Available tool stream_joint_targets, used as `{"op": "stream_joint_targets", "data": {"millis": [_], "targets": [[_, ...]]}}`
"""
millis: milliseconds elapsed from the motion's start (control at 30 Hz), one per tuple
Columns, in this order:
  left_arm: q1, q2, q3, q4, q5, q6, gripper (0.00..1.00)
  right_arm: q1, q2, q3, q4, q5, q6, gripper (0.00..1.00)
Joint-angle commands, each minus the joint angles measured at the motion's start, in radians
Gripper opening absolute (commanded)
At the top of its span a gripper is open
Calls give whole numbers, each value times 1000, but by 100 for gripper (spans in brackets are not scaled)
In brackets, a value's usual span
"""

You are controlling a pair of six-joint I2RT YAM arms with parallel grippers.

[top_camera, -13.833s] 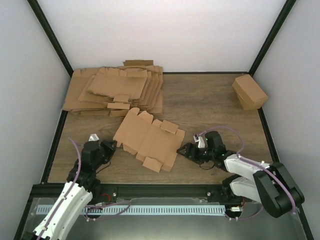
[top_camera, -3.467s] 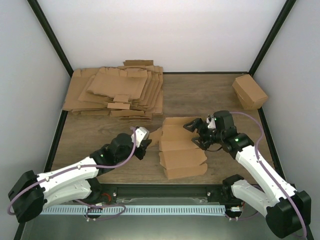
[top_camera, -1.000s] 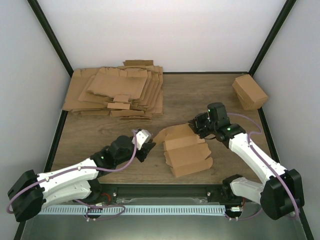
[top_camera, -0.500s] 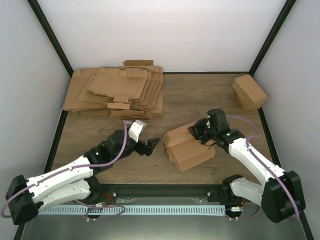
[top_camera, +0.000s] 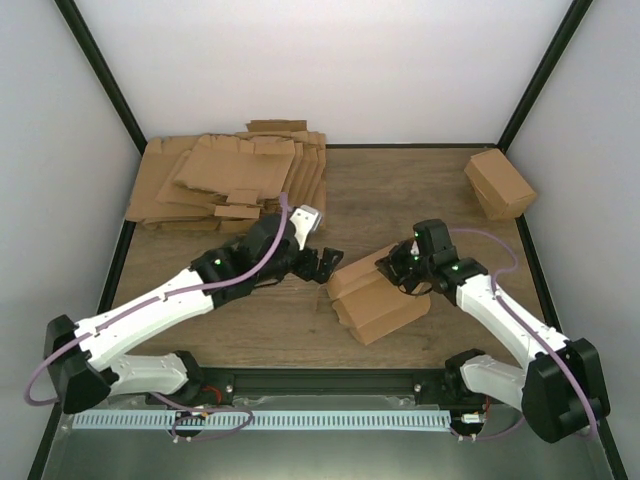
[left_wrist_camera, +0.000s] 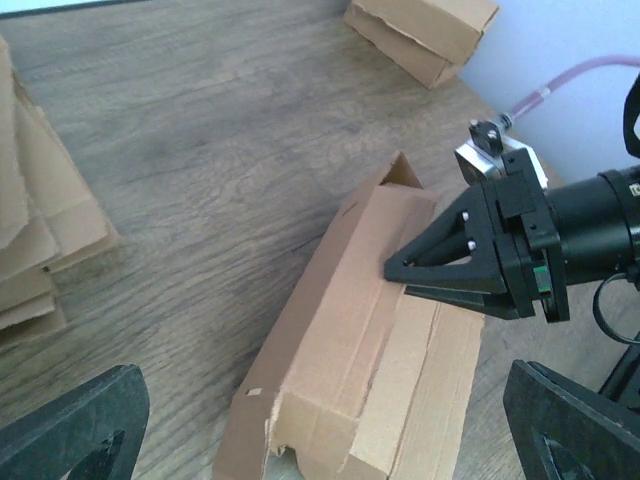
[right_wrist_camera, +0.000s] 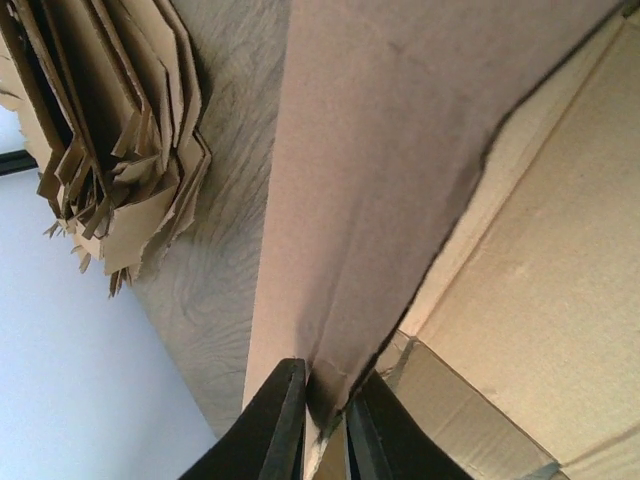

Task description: Fold the paper box

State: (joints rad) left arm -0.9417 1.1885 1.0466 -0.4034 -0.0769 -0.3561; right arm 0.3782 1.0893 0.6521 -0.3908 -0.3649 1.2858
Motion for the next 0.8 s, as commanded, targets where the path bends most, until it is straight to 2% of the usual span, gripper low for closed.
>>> {"op": "stream_joint_targets", "data": {"millis": [0,167,367,700,767], "targets": [[11,87,92,-90,97,43,100,1,30,70,-54,-9,-68,14],[31,198,161,-120,186,85,100,1,48,76,-33,-22,-92,16],[82,271,165,-82,320,100,100,1,54,61,5,-14,-124,20],[97,441,233,-96,381,179,100,-1,42,27,100,6,-247,33],[107,476,251,-101,383,194,100,-4,37,31,90,26,-273,40]]}}
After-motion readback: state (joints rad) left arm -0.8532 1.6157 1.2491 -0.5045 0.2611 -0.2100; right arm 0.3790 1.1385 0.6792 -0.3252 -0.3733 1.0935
